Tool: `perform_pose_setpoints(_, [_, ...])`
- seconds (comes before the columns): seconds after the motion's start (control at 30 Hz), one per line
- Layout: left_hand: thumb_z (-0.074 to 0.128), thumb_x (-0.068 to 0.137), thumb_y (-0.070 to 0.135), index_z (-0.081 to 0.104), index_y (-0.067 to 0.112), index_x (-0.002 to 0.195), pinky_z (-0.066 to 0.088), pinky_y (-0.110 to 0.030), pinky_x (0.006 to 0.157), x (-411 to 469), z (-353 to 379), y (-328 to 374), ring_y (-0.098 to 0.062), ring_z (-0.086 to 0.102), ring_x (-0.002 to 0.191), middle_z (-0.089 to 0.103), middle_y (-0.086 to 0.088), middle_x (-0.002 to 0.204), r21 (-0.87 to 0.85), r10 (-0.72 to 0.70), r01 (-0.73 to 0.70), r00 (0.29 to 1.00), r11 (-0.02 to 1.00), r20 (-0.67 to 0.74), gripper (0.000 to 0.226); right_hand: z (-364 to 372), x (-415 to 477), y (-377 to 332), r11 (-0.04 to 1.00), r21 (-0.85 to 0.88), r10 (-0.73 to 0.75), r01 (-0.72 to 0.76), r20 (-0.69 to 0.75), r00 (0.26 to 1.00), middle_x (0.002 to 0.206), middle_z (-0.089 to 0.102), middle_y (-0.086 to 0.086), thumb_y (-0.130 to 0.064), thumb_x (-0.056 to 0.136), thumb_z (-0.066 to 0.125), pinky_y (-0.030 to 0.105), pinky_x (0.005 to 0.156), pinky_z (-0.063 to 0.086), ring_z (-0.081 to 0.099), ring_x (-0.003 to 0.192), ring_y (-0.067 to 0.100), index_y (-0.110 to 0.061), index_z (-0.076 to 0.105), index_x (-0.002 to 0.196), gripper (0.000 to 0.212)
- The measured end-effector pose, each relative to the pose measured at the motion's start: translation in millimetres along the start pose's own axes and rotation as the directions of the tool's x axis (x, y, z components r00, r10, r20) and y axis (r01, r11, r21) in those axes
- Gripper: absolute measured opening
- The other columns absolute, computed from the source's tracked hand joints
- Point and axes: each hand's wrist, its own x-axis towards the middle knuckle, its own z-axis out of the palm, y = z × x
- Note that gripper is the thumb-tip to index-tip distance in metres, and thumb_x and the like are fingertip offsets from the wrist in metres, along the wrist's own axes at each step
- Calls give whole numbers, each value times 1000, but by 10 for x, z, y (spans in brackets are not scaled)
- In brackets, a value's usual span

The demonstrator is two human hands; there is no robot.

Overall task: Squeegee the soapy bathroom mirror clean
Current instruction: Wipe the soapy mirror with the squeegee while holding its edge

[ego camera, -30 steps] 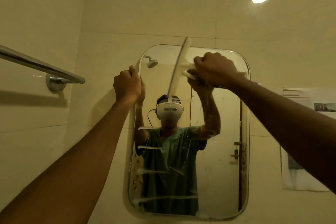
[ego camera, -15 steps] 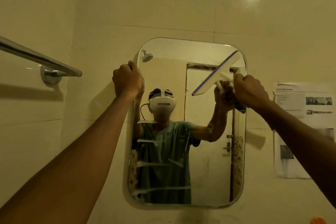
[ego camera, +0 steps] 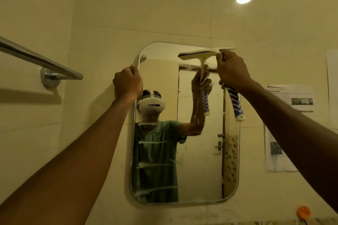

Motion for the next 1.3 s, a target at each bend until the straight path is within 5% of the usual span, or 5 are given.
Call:
perform_pose_setpoints(0.2, [32, 103, 25, 68, -1, 82, 42, -26, 62, 59, 20, -97, -25, 59, 62, 60, -11, 67, -40, 87, -87, 996, 995, 19, 49, 96, -267, 159, 977, -205, -55, 54, 2, 998, 72, 56, 3, -31, 105, 30, 38, 47, 55, 55, 51, 17, -12, 42, 122, 28])
perform_pose_setpoints(0.47, [33, 104, 27, 69, -2, 87, 43, -25, 62, 12, 1, -81, -22, 58, 61, 67, -14, 73, -25, 112, -112, 994, 993, 8, 49, 103, -793, 381, 979, -185, 108, -90, 87, 990, 72, 60, 6, -34, 104, 32, 25, 38, 47, 58, 49, 16, -15, 48, 98, 25])
perform_pose_setpoints(0.67, [31, 104, 29, 67, 1, 86, 43, -26, 60, -64, 29, -67, -21, 60, 61, 67, -13, 73, 32, 125, -124, 992, 992, -19, 49, -78, 111, 1, 931, -358, 50, -73, -73, 996, 79, 63, 6, -42, 101, 27, 36, 62, 53, 61, 64, 23, -10, 56, 99, 44])
perform_pose_setpoints(1.07, [32, 105, 27, 66, 0, 86, 37, -26, 61, -103, 26, -30, -17, 51, 60, 60, -9, 70, 83, 107, -105, 994, 991, -21, 48, 132, -1014, 525, 963, -255, 125, -82, 159, 979, 69, 57, 1, -32, 103, 37, 23, 47, 38, 55, 56, 12, -16, 47, 94, 21])
perform_pose_setpoints(1.3, [32, 105, 28, 63, 3, 89, 28, -16, 50, -134, 55, -55, -11, 47, 61, 58, -6, 74, 110, 100, -98, 995, 989, -16, 42, -144, 55, 150, 978, -192, 82, -81, -3, 997, 69, 57, 2, -37, 103, 34, 24, 48, 40, 54, 54, 14, -11, 57, 84, 40])
